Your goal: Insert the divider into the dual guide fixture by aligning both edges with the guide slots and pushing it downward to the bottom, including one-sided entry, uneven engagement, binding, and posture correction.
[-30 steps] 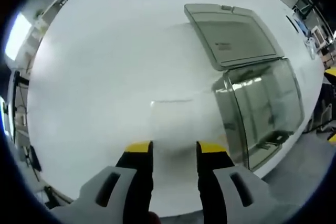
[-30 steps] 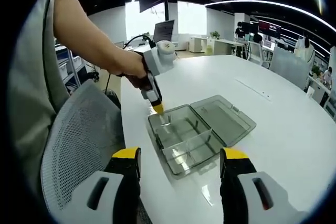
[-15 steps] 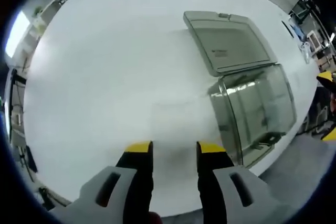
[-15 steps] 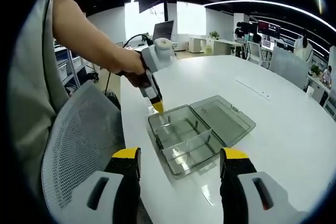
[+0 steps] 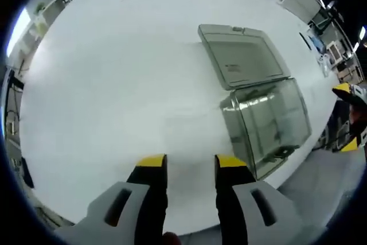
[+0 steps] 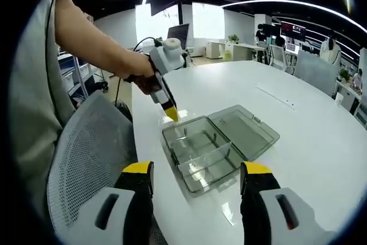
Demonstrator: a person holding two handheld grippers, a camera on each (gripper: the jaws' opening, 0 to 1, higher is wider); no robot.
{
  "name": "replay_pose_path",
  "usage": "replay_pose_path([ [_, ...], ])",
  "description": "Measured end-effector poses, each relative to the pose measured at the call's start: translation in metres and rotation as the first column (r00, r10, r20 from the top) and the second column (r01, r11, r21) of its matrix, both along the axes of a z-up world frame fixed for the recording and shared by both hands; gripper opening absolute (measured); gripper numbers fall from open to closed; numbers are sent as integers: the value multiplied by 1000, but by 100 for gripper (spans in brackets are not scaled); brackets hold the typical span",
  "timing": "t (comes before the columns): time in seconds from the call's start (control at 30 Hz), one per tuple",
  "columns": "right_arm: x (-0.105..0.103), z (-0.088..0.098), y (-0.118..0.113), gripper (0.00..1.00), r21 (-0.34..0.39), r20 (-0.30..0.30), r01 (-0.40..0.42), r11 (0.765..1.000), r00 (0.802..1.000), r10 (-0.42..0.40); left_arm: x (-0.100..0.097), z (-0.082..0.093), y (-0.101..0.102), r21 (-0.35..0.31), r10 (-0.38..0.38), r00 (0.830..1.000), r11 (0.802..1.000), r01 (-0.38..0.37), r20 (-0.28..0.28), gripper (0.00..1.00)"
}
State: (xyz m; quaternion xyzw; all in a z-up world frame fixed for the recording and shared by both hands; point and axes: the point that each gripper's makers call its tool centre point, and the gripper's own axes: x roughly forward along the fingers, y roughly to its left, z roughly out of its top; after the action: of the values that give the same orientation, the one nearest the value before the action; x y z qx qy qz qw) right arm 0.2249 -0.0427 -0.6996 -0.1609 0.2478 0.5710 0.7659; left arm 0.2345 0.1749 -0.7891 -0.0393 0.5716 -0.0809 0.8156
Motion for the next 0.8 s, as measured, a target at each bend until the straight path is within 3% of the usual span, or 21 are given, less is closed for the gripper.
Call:
replay_pose_path([
  [0.8, 4, 11, 1, 58, 50, -42, 21, 999, 999, -19, 3, 38, -22, -157, -6, 993, 987, 25, 115, 29],
])
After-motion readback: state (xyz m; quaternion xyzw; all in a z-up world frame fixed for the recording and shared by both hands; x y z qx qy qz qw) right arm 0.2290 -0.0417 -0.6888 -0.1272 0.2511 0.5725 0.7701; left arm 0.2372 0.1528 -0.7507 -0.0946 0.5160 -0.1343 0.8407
